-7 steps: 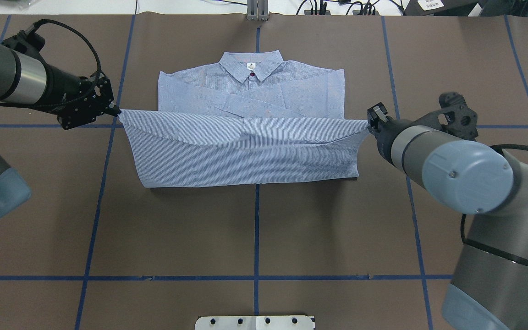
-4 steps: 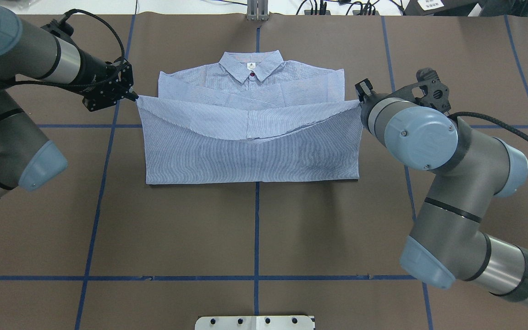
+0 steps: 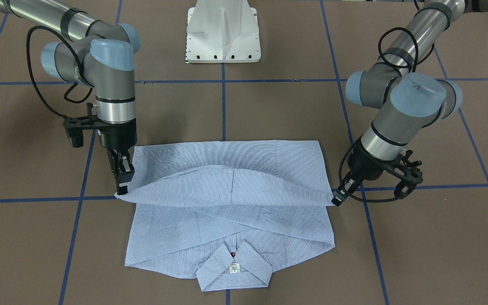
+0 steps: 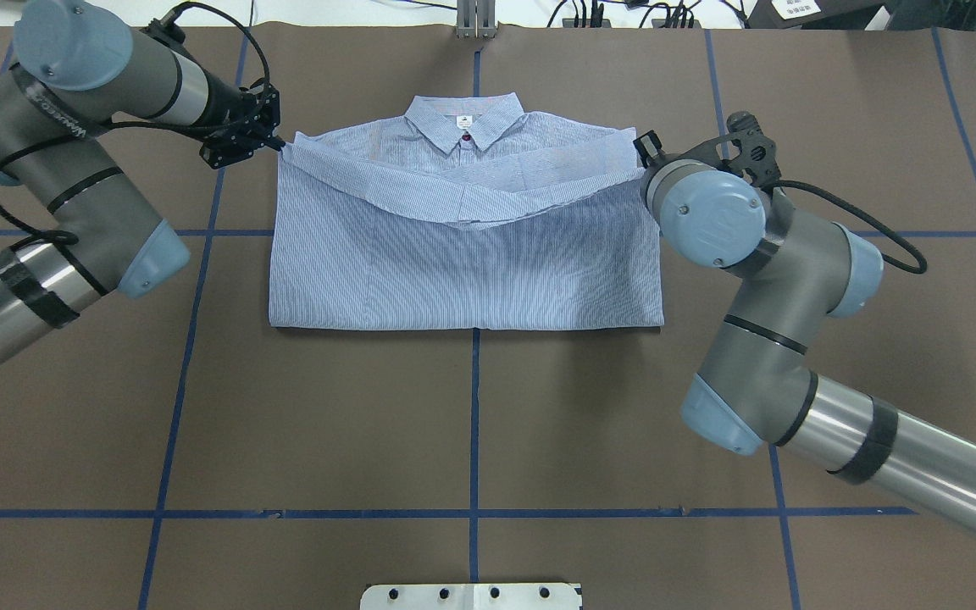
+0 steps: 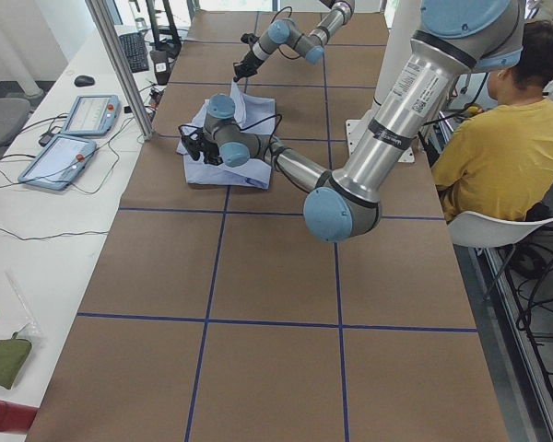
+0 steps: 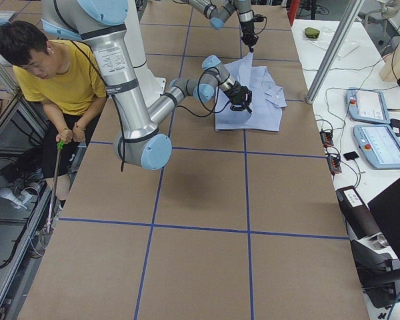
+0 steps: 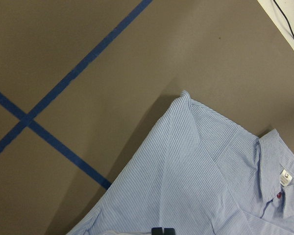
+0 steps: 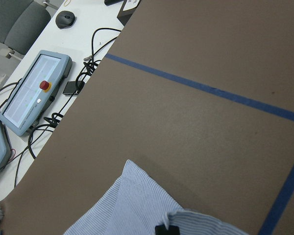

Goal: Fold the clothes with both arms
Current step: 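Release the hem with both grippers and raise them away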

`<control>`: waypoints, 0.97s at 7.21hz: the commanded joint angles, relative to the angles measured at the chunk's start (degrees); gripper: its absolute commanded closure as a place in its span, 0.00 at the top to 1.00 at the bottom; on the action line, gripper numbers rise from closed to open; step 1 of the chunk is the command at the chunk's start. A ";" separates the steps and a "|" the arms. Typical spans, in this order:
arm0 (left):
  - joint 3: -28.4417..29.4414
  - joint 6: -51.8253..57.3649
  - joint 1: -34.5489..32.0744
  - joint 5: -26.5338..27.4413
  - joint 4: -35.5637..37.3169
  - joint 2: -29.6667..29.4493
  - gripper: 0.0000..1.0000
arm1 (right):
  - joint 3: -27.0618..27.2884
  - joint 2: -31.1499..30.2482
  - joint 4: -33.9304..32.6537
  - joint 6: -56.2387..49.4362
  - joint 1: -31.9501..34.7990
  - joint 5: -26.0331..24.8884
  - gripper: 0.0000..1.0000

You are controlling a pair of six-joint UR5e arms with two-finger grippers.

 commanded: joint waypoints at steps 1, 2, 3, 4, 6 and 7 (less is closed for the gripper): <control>13.50 0.08 0.08 4.89 -9.77 -4.97 0.00 | -11.86 3.99 9.28 -5.68 1.97 2.22 0.00; 16.00 0.08 0.08 6.13 -12.09 -5.16 0.00 | -14.51 3.91 12.91 -9.47 3.64 6.07 0.00; 16.11 0.08 0.08 7.54 -12.03 -5.16 0.00 | -15.93 4.08 13.99 -11.34 4.53 7.94 0.00; 16.02 0.08 0.08 7.90 -12.03 -5.25 0.00 | -17.25 6.34 14.09 -11.44 5.32 8.13 0.22; 16.20 0.34 0.08 9.12 -12.03 -5.34 0.35 | -19.54 7.95 14.09 -11.18 6.81 10.49 0.66; 16.11 1.56 0.00 9.92 -12.03 -5.34 0.36 | -20.42 8.12 14.18 -11.18 7.34 10.68 0.98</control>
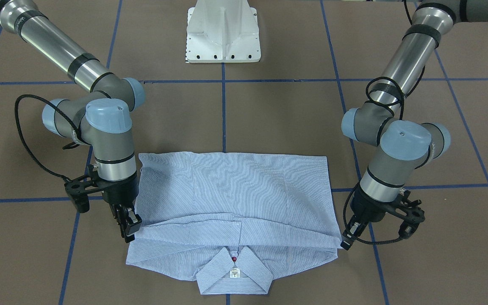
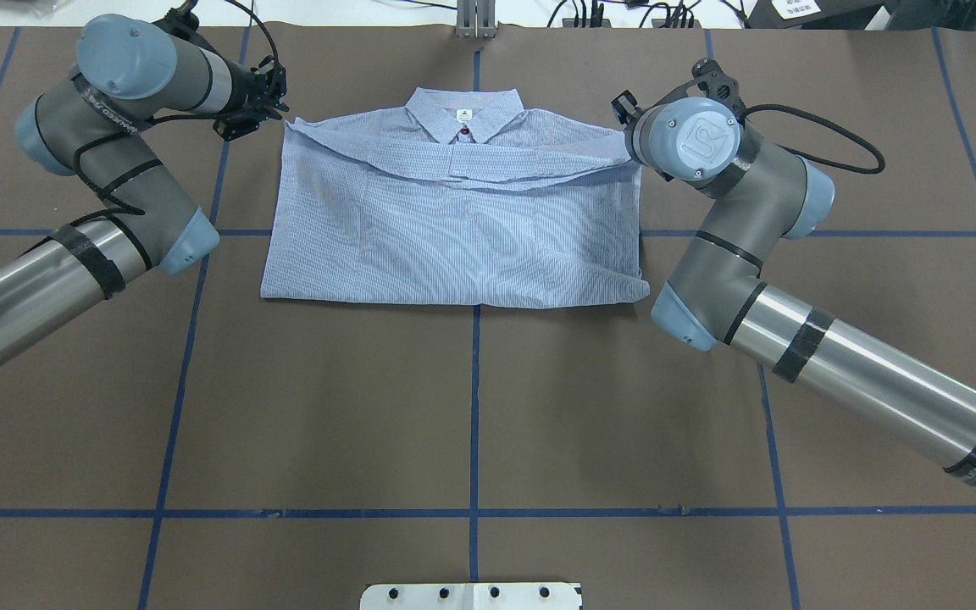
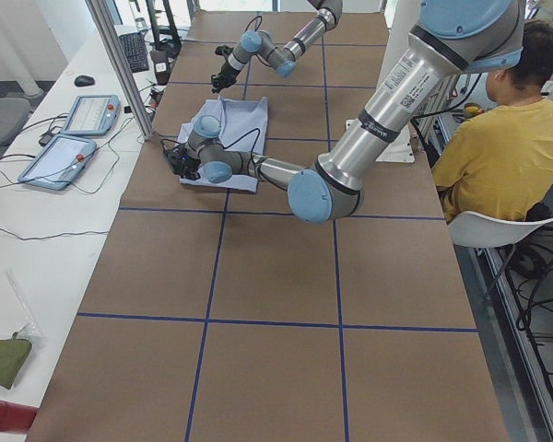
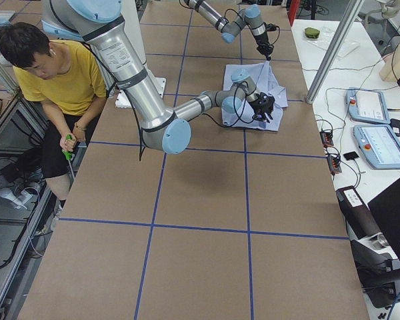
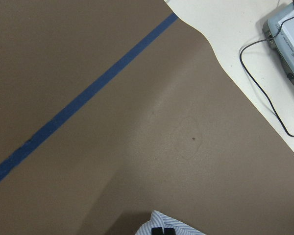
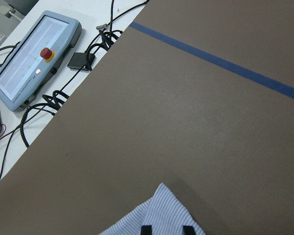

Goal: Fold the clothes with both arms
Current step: 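Release the hem with both grippers and raise them away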

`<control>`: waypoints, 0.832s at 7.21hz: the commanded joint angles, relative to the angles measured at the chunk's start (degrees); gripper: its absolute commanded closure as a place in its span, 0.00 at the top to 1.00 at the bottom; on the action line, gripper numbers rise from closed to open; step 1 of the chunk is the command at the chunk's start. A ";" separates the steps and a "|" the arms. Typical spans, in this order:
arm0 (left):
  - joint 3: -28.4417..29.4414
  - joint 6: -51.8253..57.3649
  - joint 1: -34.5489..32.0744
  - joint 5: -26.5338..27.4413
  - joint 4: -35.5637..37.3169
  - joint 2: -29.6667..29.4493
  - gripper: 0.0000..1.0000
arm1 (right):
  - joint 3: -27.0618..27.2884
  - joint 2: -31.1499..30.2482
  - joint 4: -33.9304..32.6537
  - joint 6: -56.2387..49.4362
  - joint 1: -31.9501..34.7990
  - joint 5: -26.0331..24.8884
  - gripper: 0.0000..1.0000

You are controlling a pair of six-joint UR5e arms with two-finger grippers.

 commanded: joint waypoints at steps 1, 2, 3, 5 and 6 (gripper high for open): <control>0.09 1.53 -0.25 1.10 -0.02 -0.02 0.36 | -0.57 0.72 0.89 0.36 1.44 2.08 0.98; 0.00 3.89 -2.69 0.92 -0.02 -0.02 0.36 | 1.53 0.11 0.98 0.37 2.23 5.66 0.98; -0.26 5.39 -3.67 0.66 0.07 0.06 0.36 | 8.25 -3.63 0.81 1.15 1.97 7.09 0.98; -1.92 5.75 -4.12 0.48 0.16 0.94 0.36 | 22.15 -14.80 0.29 4.13 -4.06 5.53 0.98; -3.24 5.84 -4.29 0.48 -0.10 2.16 0.36 | 25.16 -17.88 0.28 5.63 -7.92 3.43 0.98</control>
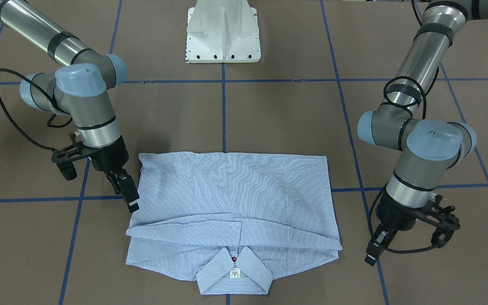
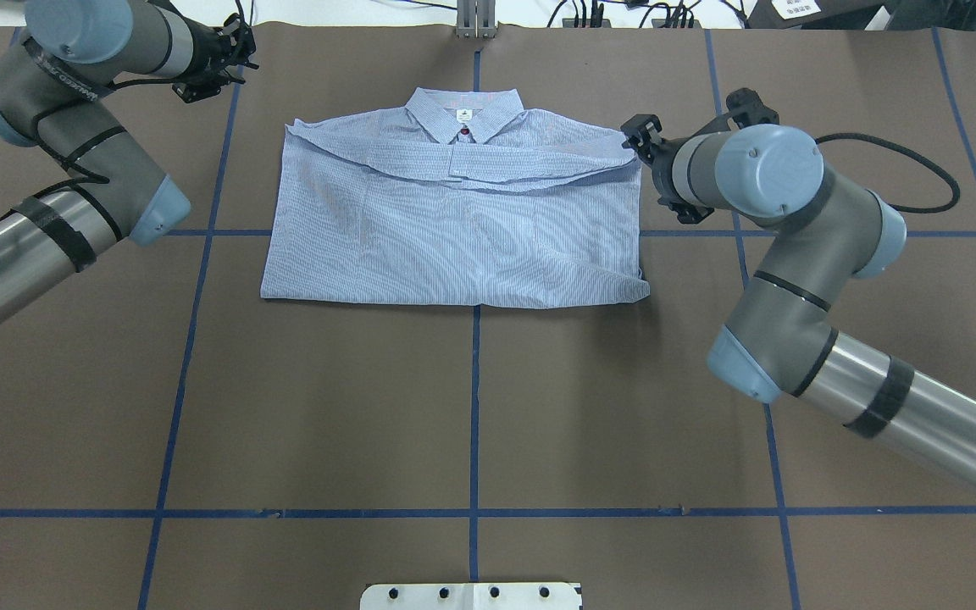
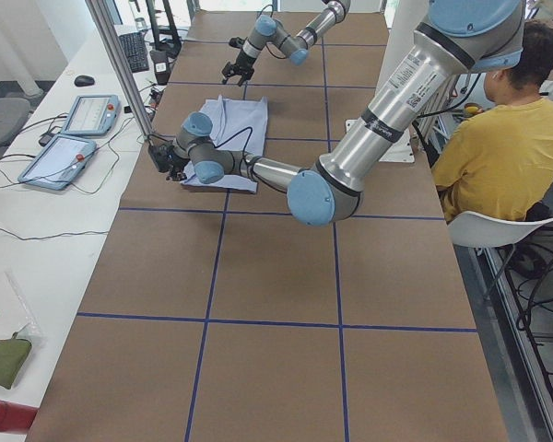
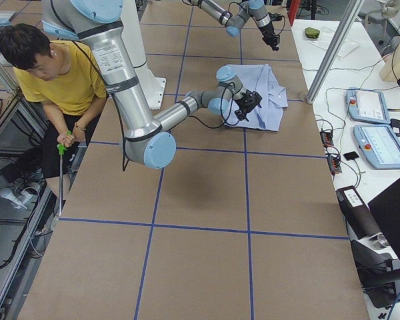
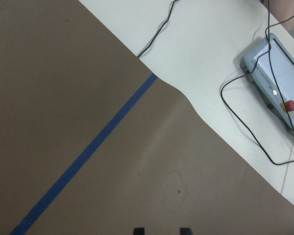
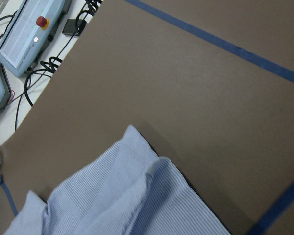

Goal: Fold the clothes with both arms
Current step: 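Move the right gripper to the folded shirt's near corner and grasp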

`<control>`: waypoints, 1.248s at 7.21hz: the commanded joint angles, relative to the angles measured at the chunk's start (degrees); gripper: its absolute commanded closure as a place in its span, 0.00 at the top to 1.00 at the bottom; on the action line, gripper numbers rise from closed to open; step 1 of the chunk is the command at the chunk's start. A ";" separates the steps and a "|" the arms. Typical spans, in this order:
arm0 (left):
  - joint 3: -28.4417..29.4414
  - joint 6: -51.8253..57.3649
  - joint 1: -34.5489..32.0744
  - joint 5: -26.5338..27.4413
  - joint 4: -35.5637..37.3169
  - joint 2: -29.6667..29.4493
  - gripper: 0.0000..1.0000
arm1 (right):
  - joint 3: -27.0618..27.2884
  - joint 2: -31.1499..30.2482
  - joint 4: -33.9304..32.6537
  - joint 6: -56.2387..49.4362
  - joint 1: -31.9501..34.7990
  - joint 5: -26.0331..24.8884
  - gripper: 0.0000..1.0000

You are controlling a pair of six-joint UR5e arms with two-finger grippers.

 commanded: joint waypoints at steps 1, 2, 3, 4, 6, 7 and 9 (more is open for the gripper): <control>-3.90 0.25 -0.27 -0.12 0.21 2.33 0.36 | 8.08 -7.30 -0.35 3.69 -9.40 -6.33 0.98; -5.49 0.17 -0.27 -0.04 0.73 2.34 0.36 | 9.50 -9.16 -2.01 4.49 -12.93 -9.33 0.98; -5.85 0.25 -0.27 -0.03 0.65 2.77 0.36 | 9.34 -9.52 -2.46 4.50 -13.58 -9.62 0.98; -5.86 0.25 -0.27 0.05 0.65 2.87 0.36 | 8.91 -9.61 -2.55 4.50 -13.59 -9.63 0.98; -5.86 0.34 -0.36 0.05 0.56 3.04 0.36 | 8.29 -9.00 -2.55 4.32 -13.85 -9.54 0.93; -5.86 0.34 -0.36 0.14 0.65 3.04 0.36 | 8.29 -8.56 -2.55 4.41 -13.50 -9.63 0.84; -5.86 0.34 -0.36 0.32 0.56 3.39 0.36 | 7.33 -7.78 -2.55 4.50 -12.19 -9.63 0.77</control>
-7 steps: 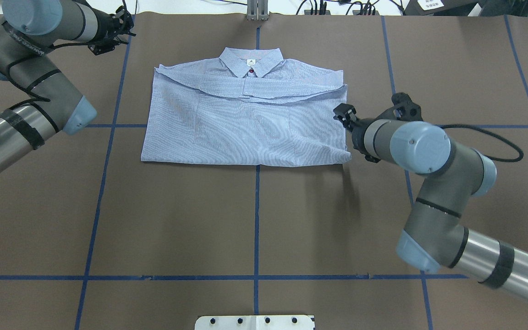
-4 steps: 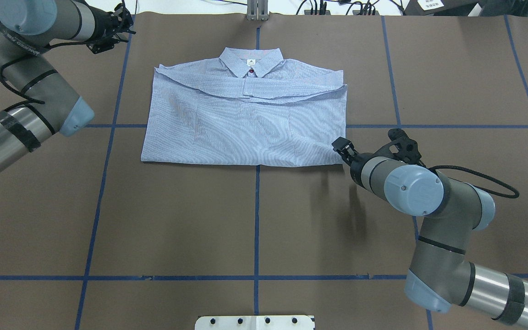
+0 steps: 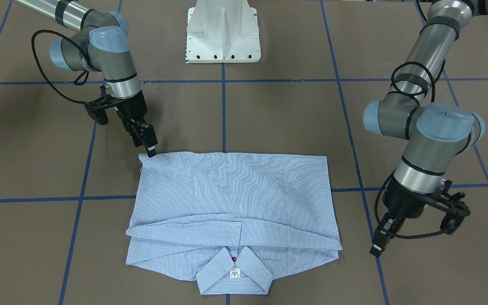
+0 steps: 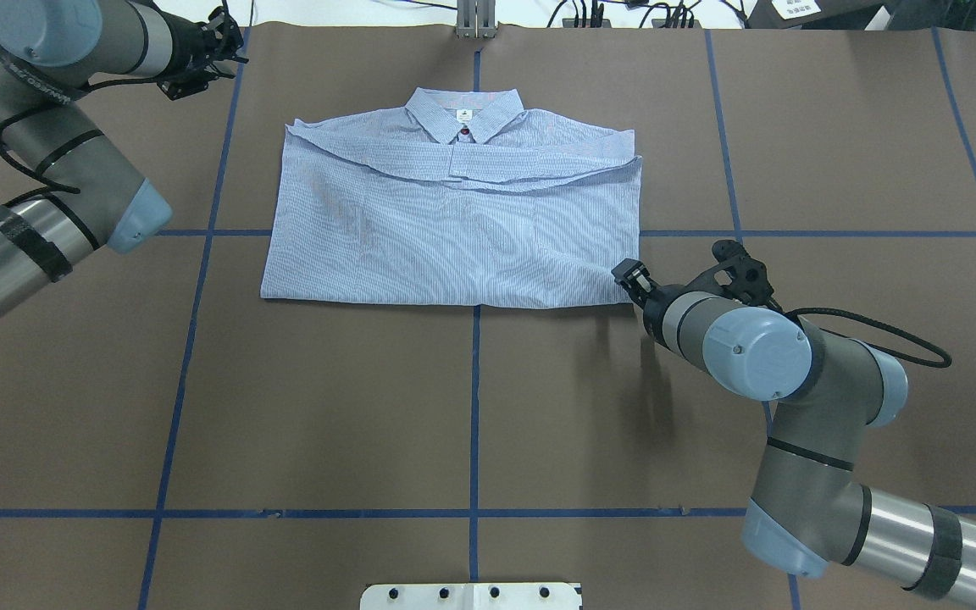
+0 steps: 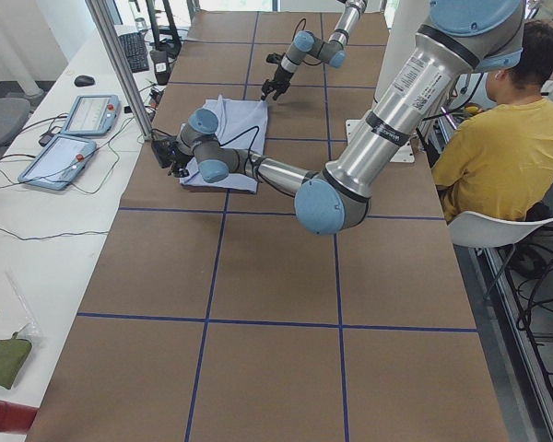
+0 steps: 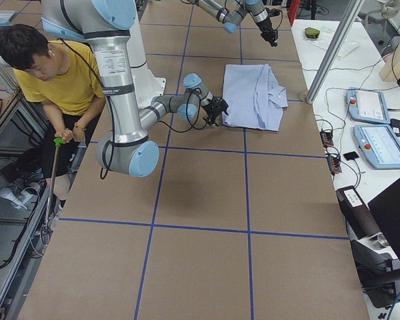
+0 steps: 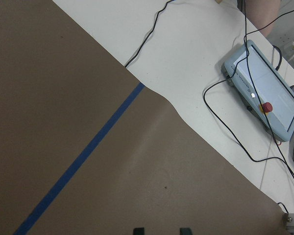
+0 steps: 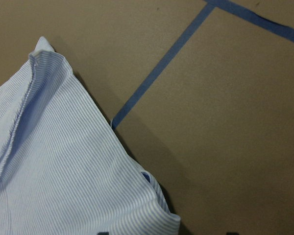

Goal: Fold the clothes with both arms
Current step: 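Move the right gripper to the folded shirt's near corner and grasp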

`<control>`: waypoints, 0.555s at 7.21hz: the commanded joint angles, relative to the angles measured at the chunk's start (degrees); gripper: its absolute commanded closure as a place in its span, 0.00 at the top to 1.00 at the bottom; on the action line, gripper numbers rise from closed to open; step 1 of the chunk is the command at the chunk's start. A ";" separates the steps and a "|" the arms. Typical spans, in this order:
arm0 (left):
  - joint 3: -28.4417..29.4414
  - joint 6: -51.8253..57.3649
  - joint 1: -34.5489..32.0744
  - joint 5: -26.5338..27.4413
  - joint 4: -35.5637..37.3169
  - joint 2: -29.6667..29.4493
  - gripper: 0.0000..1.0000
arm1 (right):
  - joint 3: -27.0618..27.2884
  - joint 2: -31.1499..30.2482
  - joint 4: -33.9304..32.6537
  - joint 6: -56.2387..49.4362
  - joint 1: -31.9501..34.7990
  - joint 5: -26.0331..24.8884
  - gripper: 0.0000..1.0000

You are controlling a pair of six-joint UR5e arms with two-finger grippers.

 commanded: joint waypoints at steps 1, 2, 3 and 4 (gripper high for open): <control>0.00 0.00 0.00 0.19 -0.02 0.35 0.36 | -1.77 2.06 0.09 0.12 1.65 -0.01 0.77; 0.00 0.00 0.00 0.28 -0.02 0.35 0.36 | -3.34 3.91 0.09 1.25 2.18 -0.01 0.68; 0.00 0.00 0.00 0.37 -0.02 0.43 0.36 | -3.97 4.53 0.09 2.74 2.45 0.17 0.31; 0.00 0.00 0.00 0.37 -0.02 0.43 0.36 | -3.89 4.37 0.09 2.32 2.54 0.43 0.00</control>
